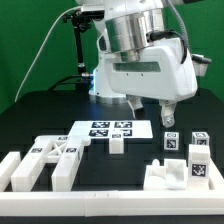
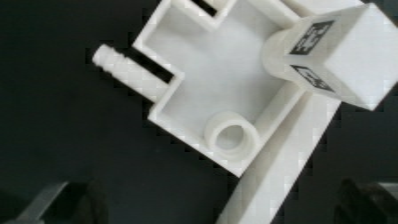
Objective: Assemble chair
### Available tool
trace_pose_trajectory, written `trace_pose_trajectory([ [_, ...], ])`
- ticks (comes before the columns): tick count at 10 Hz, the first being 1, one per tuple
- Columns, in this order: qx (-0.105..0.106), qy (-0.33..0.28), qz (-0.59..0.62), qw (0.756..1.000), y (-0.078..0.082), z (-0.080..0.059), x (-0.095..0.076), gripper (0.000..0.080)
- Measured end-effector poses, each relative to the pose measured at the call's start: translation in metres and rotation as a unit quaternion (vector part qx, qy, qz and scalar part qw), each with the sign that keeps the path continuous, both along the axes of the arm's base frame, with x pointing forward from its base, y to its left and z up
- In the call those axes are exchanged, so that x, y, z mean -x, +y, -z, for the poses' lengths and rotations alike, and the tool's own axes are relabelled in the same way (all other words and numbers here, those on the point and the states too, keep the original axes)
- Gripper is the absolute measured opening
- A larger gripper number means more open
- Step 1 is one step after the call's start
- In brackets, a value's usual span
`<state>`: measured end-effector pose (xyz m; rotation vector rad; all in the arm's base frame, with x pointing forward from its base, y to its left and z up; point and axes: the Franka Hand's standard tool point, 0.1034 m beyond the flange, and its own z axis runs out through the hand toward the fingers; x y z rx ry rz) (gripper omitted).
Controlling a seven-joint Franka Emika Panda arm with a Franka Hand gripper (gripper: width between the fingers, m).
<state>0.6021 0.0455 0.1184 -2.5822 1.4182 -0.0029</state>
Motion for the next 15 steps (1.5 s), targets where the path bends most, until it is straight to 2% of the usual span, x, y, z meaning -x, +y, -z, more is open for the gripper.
trace_pose_trajectory([
  [2, 0.01, -0.009, -0.076, 0.997, -0.001, 0.003, 0.003, 0.0649],
  [4, 0.028, 0.001, -0.161, 0.987, -0.004, 0.017, 0.022, 0.0649],
  [5, 0.038, -0.001, -0.237, 0.971, -0.011, 0.021, 0.03, 0.0649],
  [6, 0.049, -0.002, -0.301, 0.952, -0.024, 0.028, 0.04, 0.0649],
  [7, 0.063, -0.014, -0.329, 0.942, -0.029, 0.032, 0.044, 0.0649],
  [10, 0.065, -0.023, -0.402, 0.913, -0.028, 0.033, 0.044, 0.0649],
  [12, 0.062, -0.017, -0.409, 0.91, -0.031, 0.036, 0.048, 0.0649],
  [13, 0.068, -0.014, -0.424, 0.903, -0.04, 0.047, 0.061, 0.0649],
  [14, 0.048, 0.023, -0.452, 0.891, -0.05, 0.053, 0.079, 0.0649],
  [15, 0.037, 0.047, -0.466, 0.883, -0.061, 0.053, 0.088, 0.0649],
])
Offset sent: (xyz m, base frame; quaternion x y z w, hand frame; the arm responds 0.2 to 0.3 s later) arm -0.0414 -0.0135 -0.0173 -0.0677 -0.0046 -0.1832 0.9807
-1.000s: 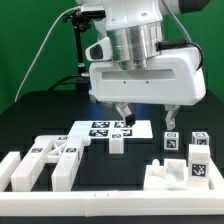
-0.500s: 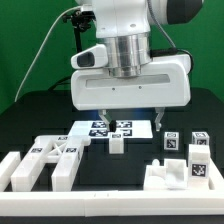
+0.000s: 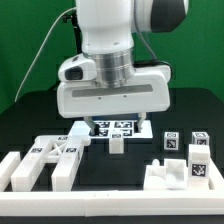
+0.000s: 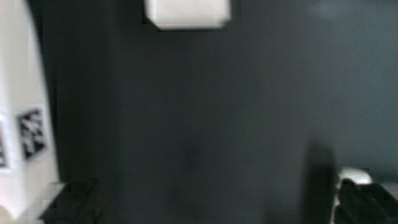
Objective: Assemble chair
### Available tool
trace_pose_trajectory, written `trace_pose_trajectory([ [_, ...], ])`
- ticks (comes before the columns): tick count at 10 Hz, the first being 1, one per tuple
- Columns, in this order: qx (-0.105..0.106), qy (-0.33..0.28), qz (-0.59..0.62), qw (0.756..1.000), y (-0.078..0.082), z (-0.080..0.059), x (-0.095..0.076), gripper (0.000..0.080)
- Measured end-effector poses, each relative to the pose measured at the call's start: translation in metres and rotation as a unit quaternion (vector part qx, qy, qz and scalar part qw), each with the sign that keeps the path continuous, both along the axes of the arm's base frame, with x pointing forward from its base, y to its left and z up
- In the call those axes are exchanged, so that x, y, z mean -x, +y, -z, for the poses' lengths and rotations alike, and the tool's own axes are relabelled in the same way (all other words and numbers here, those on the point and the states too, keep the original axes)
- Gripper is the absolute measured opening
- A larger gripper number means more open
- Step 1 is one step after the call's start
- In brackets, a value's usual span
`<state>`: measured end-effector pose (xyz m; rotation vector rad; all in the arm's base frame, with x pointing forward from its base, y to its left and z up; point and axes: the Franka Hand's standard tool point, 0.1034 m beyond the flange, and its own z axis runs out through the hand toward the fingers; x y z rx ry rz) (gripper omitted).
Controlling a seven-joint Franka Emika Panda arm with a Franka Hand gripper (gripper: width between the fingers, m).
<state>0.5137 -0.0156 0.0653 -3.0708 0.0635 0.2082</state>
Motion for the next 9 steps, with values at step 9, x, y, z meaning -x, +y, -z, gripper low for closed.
trace_pose_trajectory([
  [9, -0.025, 0.308, -0.013, 0.951, 0.011, 0.016, 0.028, 0.0649],
])
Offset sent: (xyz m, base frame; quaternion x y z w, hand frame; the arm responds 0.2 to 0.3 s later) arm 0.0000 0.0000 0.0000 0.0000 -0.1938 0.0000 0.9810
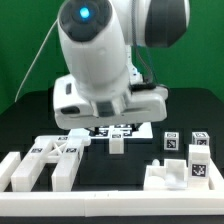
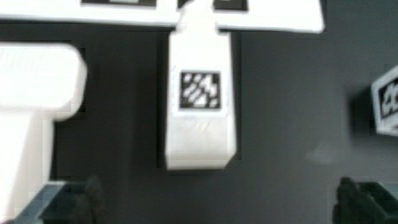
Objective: Assemble chair
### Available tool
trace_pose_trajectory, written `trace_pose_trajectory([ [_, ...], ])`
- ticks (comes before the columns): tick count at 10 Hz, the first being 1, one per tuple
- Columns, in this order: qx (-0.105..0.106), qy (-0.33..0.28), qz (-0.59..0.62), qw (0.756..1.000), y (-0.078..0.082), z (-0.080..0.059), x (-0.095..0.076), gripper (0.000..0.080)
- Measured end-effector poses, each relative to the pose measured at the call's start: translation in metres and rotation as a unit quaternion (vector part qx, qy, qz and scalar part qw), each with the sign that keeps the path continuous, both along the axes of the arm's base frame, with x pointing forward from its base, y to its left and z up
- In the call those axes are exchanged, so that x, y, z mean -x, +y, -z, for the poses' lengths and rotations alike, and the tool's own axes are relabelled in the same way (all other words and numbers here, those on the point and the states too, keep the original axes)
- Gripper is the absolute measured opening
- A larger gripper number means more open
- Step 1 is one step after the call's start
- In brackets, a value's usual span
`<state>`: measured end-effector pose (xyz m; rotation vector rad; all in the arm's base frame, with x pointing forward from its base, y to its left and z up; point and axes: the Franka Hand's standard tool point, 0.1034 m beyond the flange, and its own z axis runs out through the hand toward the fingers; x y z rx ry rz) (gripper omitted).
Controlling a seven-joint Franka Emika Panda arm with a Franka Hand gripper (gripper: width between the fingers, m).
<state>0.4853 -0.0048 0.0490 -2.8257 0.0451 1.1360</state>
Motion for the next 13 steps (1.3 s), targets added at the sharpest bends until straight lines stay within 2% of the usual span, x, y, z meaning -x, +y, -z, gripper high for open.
trace_pose_trajectory([
  [1, -0.002, 0.035, -0.006, 0.999, 0.005, 0.004, 0.009, 0.0649],
  [2, -0.005, 0.074, -0.004, 0.997, 0.003, 0.003, 0.012, 0.0649],
  [3, -0.004, 0.074, -0.004, 0.997, 0.001, 0.007, 0.007, 0.0649],
  [5, -0.004, 0.074, -0.003, 0.997, 0.0, 0.007, 0.008, 0.0649],
  [8, 0.007, 0.077, 0.007, 0.997, -0.004, 0.035, 0.035, 0.0649],
  [10, 0.01, 0.079, 0.01, 0.997, -0.003, 0.036, 0.036, 0.0649],
  [12, 0.01, 0.079, 0.011, 0.997, -0.004, 0.036, 0.036, 0.0398],
  [13, 0.01, 0.079, 0.011, 0.997, -0.004, 0.036, 0.036, 0.0398],
])
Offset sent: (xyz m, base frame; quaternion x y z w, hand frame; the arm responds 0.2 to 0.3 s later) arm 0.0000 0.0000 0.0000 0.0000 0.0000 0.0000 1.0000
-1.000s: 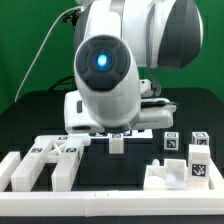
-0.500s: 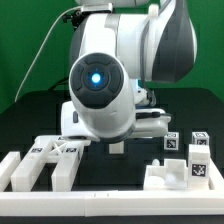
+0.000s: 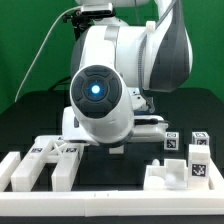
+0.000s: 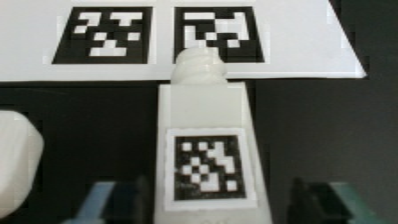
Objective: Assemble chair
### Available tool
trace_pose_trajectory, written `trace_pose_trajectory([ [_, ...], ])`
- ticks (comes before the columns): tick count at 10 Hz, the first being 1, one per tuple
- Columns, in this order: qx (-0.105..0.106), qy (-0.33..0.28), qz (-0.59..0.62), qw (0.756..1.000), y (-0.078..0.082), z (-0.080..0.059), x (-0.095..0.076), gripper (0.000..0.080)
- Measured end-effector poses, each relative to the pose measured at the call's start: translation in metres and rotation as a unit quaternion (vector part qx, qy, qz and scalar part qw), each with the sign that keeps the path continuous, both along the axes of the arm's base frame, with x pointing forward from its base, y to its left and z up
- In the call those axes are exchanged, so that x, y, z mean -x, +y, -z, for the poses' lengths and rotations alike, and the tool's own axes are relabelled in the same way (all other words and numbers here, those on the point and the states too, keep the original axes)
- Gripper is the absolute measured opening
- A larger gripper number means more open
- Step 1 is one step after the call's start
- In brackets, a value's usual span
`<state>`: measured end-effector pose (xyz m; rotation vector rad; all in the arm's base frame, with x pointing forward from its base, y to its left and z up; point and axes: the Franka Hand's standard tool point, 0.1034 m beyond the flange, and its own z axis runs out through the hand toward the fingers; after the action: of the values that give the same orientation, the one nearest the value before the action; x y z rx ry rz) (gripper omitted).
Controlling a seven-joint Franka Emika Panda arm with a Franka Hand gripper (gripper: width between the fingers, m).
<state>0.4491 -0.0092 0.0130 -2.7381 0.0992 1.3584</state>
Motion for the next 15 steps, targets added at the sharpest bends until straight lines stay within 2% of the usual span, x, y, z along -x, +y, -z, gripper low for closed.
trace_pose_trajectory([
  [1, 0.0, 0.0, 0.0, 1.0, 0.0, 0.0, 0.0, 0.0284],
  [7, -0.002, 0.001, 0.001, 1.0, 0.0, -0.002, -0.001, 0.0284],
  [8, -0.013, 0.009, -0.001, 1.0, 0.004, -0.023, -0.013, 0.0284],
  [9, -0.018, -0.007, 0.003, 1.0, 0.008, -0.043, -0.034, 0.0285],
  [10, -0.024, -0.026, 0.011, 0.999, 0.011, -0.058, -0.046, 0.0285],
  [11, -0.026, -0.027, 0.013, 0.999, 0.009, -0.068, -0.048, 0.0285],
  [12, -0.019, -0.045, 0.008, 0.999, 0.006, -0.069, -0.051, 0.0285],
  [15, -0.005, -0.15, 0.015, 0.989, 0.006, -0.069, -0.062, 0.0285],
])
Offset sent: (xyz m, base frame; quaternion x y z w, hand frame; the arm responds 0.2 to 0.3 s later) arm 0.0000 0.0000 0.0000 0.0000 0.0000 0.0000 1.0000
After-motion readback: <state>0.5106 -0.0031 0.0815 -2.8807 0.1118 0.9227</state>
